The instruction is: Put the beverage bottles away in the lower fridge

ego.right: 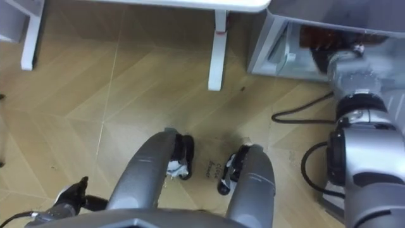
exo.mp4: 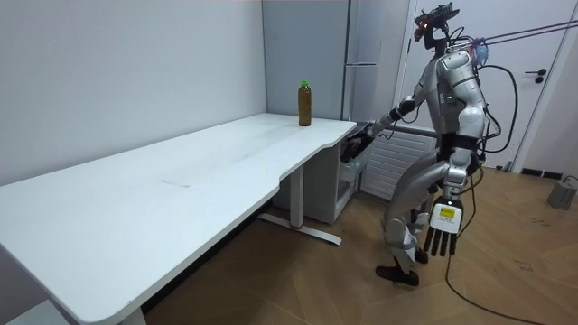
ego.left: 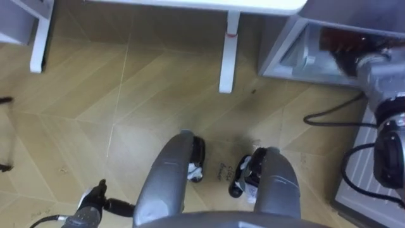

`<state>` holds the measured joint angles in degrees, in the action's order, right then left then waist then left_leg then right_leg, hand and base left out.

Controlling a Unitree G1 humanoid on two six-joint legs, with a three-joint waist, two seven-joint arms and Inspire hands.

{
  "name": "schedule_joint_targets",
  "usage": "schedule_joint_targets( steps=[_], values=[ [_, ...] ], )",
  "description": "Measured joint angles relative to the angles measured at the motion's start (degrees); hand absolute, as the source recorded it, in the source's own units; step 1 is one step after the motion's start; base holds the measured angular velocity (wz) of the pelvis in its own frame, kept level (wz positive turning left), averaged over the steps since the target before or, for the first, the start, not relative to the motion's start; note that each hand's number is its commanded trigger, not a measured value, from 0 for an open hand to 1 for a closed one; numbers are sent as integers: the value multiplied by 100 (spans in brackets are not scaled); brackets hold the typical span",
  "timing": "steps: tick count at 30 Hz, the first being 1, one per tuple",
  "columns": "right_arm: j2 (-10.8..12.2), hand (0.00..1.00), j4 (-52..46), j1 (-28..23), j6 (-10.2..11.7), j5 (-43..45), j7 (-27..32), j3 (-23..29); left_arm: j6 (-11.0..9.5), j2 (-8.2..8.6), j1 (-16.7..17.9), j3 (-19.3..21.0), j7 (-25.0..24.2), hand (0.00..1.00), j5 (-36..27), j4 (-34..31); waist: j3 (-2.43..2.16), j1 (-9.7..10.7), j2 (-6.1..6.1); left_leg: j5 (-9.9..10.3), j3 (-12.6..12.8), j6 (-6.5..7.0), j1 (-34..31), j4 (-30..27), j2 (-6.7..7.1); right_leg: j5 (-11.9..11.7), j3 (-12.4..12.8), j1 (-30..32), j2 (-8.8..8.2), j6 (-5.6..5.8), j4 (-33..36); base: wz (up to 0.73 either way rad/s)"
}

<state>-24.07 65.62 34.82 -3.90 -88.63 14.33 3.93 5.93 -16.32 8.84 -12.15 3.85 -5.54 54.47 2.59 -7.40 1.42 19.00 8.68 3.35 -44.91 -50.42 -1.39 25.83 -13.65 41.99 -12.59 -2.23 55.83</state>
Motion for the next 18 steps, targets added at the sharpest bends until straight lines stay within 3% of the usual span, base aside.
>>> schedule_joint_targets(
  steps=[6,10,14,18],
  values=[
    [87,0,101,-372,-124,23,-129,-89,9,1,-37,18,-13,0,1,180,7,68,12,0,20,-2,773,542,16,-84,-58,-789,89,102,-633,-3],
    [178,0,88,-677,-168,211,-219,-22,115,15,-20,296,-119,0,22,321,-4,94,-7,0,65,-3,1262,854,21,-130,-80,-1312,184,187,-1027,0],
    [243,0,-297,-1185,-230,230,-236,-24,135,17,30,545,-99,0,4,365,-49,95,-67,-11,80,-19,1824,1231,28,-226,-71,-1890,299,271,-1520,-2],
    [316,0,-828,-1824,-287,247,-185,-29,133,49,192,686,-98,0,18,379,-77,118,-54,-36,115,-52,2526,1706,119,-277,-40,-2503,301,328,-1896,-14]
  ],
)
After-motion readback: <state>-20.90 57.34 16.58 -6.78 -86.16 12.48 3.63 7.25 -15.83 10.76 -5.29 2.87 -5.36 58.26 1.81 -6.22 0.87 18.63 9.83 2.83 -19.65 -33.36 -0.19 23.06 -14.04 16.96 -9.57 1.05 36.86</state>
